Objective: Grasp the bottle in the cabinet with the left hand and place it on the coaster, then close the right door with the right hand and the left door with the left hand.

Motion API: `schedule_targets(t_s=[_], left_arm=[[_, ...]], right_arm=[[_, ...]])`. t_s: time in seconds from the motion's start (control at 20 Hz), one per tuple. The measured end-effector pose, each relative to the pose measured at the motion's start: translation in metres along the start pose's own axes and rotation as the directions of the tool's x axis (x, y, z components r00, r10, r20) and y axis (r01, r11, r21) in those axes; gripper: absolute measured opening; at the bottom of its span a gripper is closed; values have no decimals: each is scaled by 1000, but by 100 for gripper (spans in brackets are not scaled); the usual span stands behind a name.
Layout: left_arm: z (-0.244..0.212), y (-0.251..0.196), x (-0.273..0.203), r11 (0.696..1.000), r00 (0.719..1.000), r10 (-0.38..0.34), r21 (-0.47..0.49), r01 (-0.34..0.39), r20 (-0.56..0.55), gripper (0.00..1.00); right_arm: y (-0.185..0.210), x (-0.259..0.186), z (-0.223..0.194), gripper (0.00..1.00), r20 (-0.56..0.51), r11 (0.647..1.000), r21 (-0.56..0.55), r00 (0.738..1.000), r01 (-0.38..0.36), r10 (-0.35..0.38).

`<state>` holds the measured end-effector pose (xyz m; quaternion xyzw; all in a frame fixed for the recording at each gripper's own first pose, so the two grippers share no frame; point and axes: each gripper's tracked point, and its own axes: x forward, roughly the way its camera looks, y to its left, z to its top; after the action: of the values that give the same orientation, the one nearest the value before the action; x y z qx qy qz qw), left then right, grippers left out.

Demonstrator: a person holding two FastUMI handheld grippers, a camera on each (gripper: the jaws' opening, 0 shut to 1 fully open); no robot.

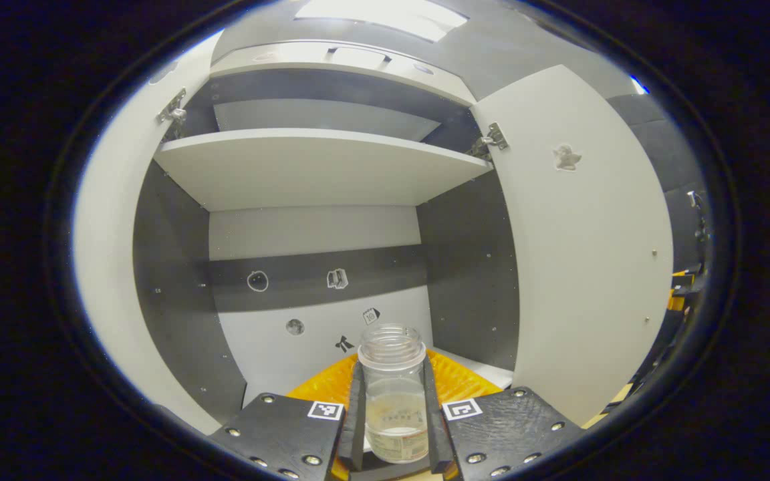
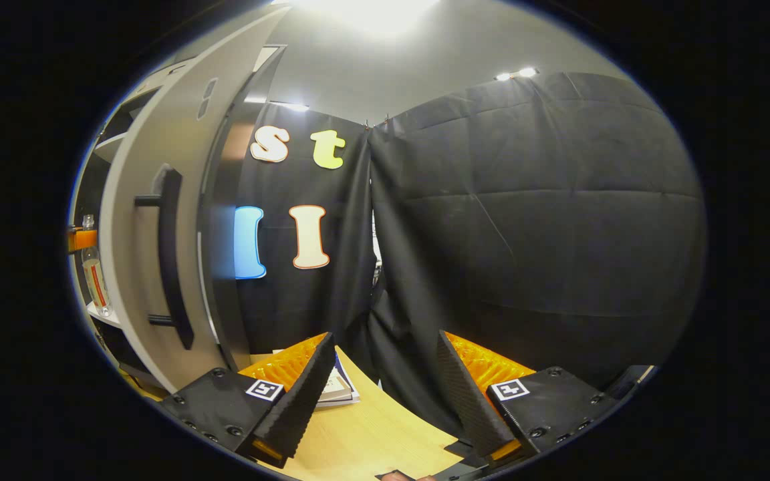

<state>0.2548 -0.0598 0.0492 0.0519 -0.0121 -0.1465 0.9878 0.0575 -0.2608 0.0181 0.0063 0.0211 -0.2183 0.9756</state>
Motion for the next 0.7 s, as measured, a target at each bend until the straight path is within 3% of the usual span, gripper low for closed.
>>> schedule_targets(t_s=[0.1, 0.15, 0.35, 0.5, 0.55, 0.7], left_arm=[[-8, -7, -25, 999, 999, -33, -42, 33, 1, 48], [-11, -10, -36, 997, 999, -47, -64, 48, 11, 30], [-32, -30, -74, 980, 991, -126, -151, 130, 35, 30], [-50, -45, -92, 965, 987, -156, -208, 162, 46, 48], [-58, -47, -98, 966, 988, -148, -209, 154, 45, 39], [-79, -66, -111, 961, 985, -156, -218, 169, 74, 39]], right_arm=[[5, -20, 3, 96, 2, 1000, 2, 1000, -3, 3], [8, -29, 7, 96, 6, 1000, -2, 1000, -2, 2], [17, -62, 20, 94, 20, 1000, -24, 1000, 2, -2], [23, -76, 31, 96, 39, 1000, 1, 999, -9, 9], [22, -76, 32, 94, 42, 1000, -1, 999, -9, 9], [26, -72, 30, 96, 23, 999, 24, 999, -40, 40]])
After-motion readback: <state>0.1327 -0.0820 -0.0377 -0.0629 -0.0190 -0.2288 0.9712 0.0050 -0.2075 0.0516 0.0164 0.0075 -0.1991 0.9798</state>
